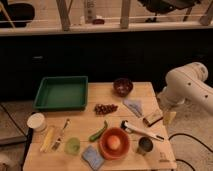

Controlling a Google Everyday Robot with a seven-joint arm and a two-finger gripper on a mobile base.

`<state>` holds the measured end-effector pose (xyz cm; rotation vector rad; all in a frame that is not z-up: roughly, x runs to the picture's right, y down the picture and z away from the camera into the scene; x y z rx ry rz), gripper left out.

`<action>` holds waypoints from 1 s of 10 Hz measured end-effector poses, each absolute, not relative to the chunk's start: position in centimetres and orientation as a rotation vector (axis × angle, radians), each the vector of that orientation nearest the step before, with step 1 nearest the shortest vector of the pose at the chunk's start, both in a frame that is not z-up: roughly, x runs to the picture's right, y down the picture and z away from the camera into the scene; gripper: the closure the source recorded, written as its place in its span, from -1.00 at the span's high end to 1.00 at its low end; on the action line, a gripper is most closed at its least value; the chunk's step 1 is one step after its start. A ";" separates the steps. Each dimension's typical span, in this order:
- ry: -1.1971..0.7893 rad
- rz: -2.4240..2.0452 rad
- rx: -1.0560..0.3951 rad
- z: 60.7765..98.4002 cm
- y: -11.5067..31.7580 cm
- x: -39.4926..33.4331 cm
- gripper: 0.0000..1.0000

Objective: Place grapes in plastic cup

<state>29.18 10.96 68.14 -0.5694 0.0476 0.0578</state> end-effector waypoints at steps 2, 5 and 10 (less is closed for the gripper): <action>0.051 0.036 -0.559 68.9 10.7 27.8 0.60; 0.050 -0.002 -0.543 70.1 10.1 24.7 0.60; 0.022 -0.027 -0.519 71.6 9.6 22.6 0.60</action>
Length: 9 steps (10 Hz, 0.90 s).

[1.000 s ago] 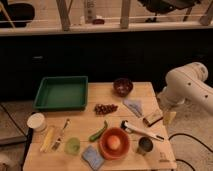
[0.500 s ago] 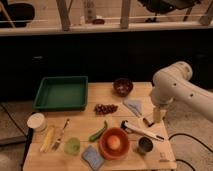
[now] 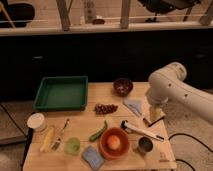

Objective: Place grapes in plastic cup

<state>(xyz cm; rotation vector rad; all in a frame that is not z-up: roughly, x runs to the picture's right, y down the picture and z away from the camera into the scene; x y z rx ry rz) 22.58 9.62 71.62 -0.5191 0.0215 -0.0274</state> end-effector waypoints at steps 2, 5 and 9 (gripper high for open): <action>0.009 -0.040 -0.509 72.4 9.4 20.9 0.60; -0.015 -0.040 -0.494 73.7 9.2 20.4 0.60; -0.060 -0.035 -0.476 75.6 8.7 18.1 0.60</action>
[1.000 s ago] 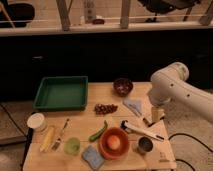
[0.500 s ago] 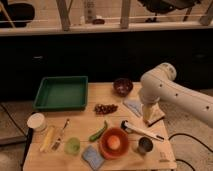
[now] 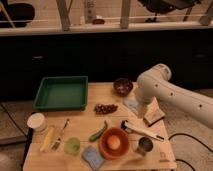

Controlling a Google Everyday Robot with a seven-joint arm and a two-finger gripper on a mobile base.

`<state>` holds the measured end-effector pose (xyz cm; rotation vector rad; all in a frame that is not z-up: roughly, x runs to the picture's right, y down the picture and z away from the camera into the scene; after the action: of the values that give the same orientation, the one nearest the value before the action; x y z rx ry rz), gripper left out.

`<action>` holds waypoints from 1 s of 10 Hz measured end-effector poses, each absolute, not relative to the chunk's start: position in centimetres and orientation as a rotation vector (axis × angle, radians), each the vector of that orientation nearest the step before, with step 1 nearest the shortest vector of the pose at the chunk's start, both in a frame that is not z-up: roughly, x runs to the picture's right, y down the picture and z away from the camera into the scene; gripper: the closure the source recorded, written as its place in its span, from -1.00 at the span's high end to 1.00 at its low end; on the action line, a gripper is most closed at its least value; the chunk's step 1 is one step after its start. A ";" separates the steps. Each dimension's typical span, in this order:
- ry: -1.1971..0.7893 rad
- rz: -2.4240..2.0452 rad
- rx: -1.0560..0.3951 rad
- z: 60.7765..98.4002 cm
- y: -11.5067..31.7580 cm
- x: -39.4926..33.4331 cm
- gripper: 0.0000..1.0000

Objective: Place grapes in plastic cup

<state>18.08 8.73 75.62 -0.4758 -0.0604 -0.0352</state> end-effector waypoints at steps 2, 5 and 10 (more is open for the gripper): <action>-0.080 -0.039 -0.469 76.4 8.4 17.2 0.60; -0.109 -0.048 -0.461 77.7 8.0 15.7 0.60; -0.154 -0.073 -0.450 79.7 7.6 13.4 0.60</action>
<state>13.43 7.55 79.68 -0.4504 -0.1536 -0.0728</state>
